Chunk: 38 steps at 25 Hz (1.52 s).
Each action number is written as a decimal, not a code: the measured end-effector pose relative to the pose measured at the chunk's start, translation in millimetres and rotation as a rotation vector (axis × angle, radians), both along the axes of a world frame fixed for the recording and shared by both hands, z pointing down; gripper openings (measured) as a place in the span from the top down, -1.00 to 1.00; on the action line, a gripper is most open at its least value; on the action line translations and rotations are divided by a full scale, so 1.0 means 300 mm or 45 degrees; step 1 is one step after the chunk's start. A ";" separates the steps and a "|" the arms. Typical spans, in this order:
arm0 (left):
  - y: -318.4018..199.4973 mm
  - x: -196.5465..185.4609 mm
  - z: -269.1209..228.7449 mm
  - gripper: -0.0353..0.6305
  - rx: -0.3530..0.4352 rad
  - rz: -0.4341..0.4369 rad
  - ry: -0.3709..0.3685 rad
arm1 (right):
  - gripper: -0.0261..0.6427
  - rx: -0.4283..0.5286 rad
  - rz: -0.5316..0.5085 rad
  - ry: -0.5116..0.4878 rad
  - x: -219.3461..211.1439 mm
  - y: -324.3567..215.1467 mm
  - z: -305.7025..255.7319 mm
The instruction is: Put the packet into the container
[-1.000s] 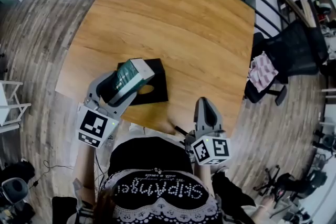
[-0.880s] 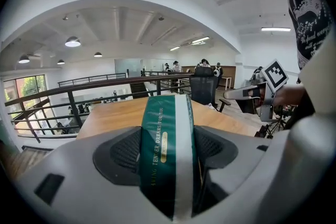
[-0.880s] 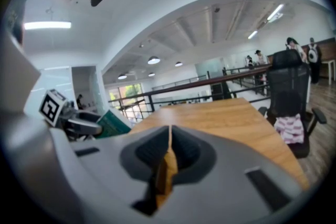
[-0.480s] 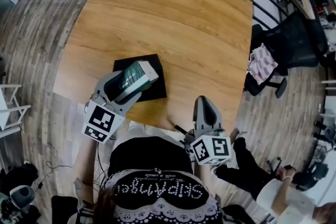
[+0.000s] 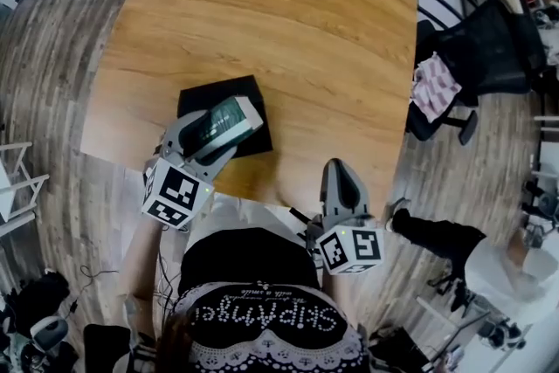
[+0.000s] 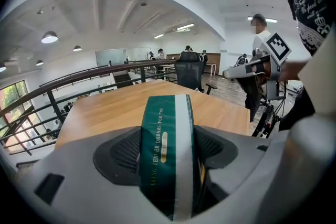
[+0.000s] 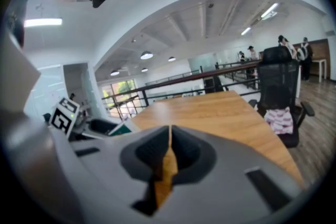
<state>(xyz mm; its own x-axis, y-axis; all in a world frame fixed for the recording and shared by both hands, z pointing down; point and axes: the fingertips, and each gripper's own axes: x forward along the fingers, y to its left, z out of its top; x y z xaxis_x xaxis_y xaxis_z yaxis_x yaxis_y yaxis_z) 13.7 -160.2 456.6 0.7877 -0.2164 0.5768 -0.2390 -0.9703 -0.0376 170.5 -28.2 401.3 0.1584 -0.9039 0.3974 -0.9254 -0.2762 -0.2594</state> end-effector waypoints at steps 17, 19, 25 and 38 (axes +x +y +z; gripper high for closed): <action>0.012 0.018 0.118 -0.12 -0.030 0.073 -0.081 | 0.81 -0.085 0.013 -0.043 -0.011 0.025 0.067; 0.018 0.020 0.123 -0.12 -0.026 0.085 -0.088 | 0.81 -0.091 0.013 -0.048 -0.013 0.026 0.074; 0.031 0.021 0.136 -0.12 -0.015 0.118 -0.110 | 0.81 -0.107 0.008 -0.064 -0.030 0.027 0.094; 0.042 0.045 0.217 -0.12 0.007 0.193 -0.200 | 0.82 -0.124 0.026 -0.091 -0.043 0.023 0.132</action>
<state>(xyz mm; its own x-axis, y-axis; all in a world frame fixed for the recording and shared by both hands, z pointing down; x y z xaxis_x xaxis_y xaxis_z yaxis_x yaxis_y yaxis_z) 27.1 -147.6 521.7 0.7118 -0.1062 0.6943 -0.0813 -0.9943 -0.0687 157.5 -21.2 441.1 0.1441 -0.8574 0.4941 -0.8995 -0.3217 -0.2958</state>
